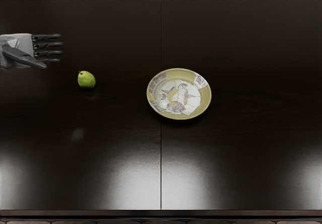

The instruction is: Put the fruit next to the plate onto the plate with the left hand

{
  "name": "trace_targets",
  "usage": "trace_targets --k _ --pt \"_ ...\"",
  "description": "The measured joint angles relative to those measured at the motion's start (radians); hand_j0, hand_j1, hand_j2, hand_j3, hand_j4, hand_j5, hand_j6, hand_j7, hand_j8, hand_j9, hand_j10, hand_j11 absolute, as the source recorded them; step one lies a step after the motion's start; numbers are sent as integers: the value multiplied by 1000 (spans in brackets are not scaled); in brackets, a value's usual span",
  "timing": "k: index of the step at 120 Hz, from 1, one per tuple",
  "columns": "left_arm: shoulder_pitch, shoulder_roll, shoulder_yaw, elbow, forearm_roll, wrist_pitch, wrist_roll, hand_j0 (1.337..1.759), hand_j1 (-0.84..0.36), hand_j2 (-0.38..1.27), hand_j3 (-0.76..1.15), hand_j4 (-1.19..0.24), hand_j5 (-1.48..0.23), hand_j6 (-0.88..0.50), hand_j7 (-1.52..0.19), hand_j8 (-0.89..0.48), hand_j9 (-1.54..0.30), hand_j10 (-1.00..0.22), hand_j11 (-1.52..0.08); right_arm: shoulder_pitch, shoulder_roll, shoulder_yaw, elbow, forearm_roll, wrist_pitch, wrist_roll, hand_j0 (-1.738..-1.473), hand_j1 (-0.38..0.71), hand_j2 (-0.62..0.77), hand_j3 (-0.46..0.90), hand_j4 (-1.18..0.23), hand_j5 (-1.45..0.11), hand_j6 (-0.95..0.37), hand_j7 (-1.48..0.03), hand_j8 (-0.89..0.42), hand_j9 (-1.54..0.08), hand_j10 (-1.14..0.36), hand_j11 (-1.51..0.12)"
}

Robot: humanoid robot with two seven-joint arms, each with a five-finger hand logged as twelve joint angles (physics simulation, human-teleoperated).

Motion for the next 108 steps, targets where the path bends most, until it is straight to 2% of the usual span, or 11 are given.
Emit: trace_targets --k 14,30,56,62,68,73,81,96,108 --pt "-3 -18 1 -2 19 0 0 1658 344 0 0 -3 -5 -2 -5 -2 -5 -3 -5 0 0 -5 0 -1 -1 1 -1658 -329 -3 0 -17 -22 -16 -22 -17 -22 -17 -22" --pt "-23 -8 2 -1 107 0 1 1658 344 0 0 -3 -6 -3 -6 -3 -6 -3 -6 2 0 -8 -9 -1 -4 1 -1658 -329 -3 0 -16 -22 -16 -22 -16 -22 -16 -22" --pt "-63 -18 2 3 398 21 1 1658 343 1 0 -5 -6 -5 -6 -5 -6 -5 -6 2 0 -9 -12 -1 -5 1 -1658 -329 -3 0 -16 -21 -16 -21 -16 -21 -16 -21" --pt "-62 -29 2 3 464 76 -1 1658 344 1 0 -5 -6 -5 -6 -5 -6 -5 -6 2 0 -9 -12 -1 -5 1 -1658 -329 -3 0 -16 -22 -16 -22 -16 -22 -16 -22" --pt "-59 -82 3 4 531 160 -4 1658 344 1 0 -5 -6 -5 -6 -5 -6 -5 -6 2 0 -9 -12 -1 -5 2 -1658 -329 -3 0 -16 -22 -16 -22 -16 -22 -16 -22" --pt "-48 -148 6 4 598 257 -6 1658 343 1 0 -6 -7 -6 -7 -6 -7 -6 -7 2 0 -9 -12 -1 -5 2 -1658 -329 -4 0 -16 -21 -16 -22 -16 -21 -16 -21" --pt "-48 -181 27 4 679 405 -9 1658 343 1 0 -8 -8 -9 -8 -9 -7 -8 -7 2 0 -9 -12 -1 -5 2 -1658 -329 -3 0 -16 -22 -16 -22 -16 -22 -16 -22" --pt "-45 -190 54 5 751 579 -35 1658 338 2 0 -12 -13 -13 -13 -12 -13 -12 -12 2 0 -9 -13 -1 -5 2 -1658 -329 -3 0 -16 -22 -16 -22 -16 -22 -16 -22" --pt "-52 -284 89 5 784 673 -49 1658 316 6 0 -30 -37 -31 -37 -31 -36 -30 -36 2 0 -9 -12 -1 -5 2 -1658 -329 -3 0 -17 -22 -16 -22 -16 -22 -17 -22"
